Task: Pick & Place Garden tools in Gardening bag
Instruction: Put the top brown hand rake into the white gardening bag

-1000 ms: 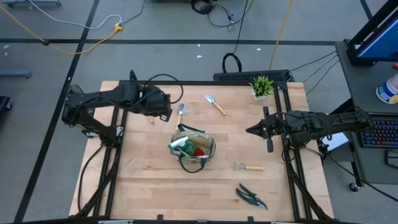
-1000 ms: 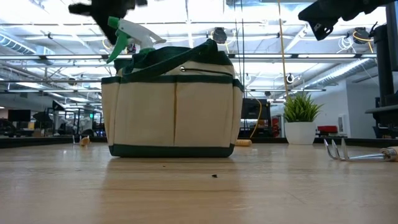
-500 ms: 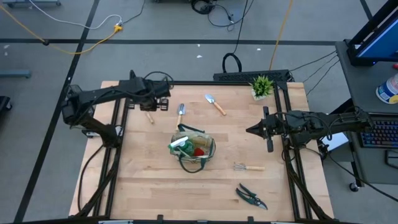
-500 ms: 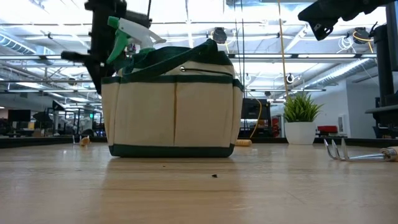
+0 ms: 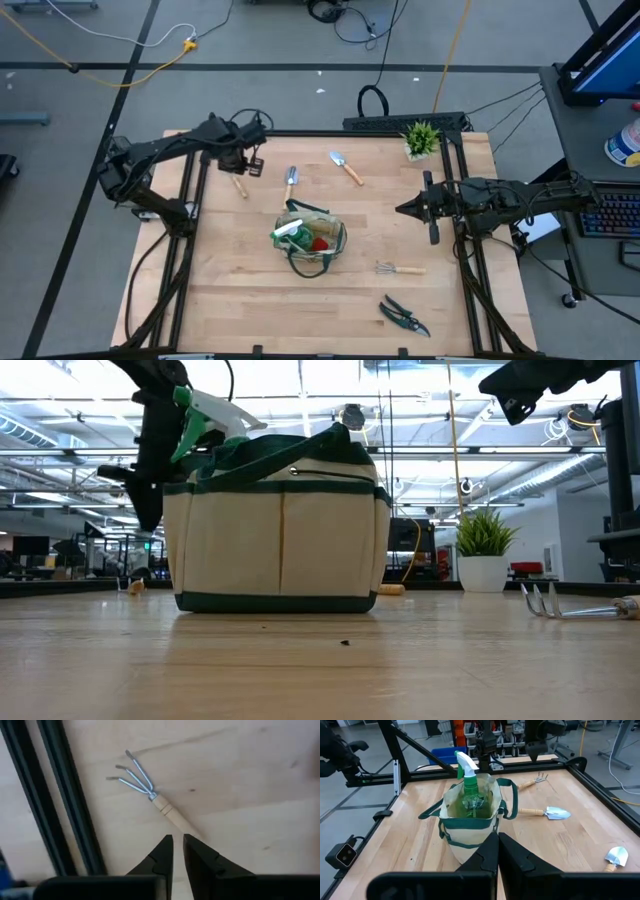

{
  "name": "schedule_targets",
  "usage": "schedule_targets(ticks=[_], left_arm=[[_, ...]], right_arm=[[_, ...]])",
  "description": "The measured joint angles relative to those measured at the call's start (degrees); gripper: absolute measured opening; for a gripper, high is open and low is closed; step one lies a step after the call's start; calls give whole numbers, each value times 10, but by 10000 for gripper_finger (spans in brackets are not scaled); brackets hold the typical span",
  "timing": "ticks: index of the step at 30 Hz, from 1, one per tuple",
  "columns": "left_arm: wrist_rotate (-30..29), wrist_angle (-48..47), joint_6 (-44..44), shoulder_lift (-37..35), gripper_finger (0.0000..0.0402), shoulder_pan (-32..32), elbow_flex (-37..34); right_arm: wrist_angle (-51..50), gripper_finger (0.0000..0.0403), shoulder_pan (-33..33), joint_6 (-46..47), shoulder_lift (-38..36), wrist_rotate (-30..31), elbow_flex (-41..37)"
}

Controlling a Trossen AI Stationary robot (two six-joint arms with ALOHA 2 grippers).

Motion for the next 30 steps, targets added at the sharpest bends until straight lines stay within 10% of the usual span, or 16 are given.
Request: schedule_targets(ticks=[30], left_arm=[[-68, 15, 650, 2, 273, -53, -5]], right_arm=[[9, 0, 0, 0, 0, 1, 0]])
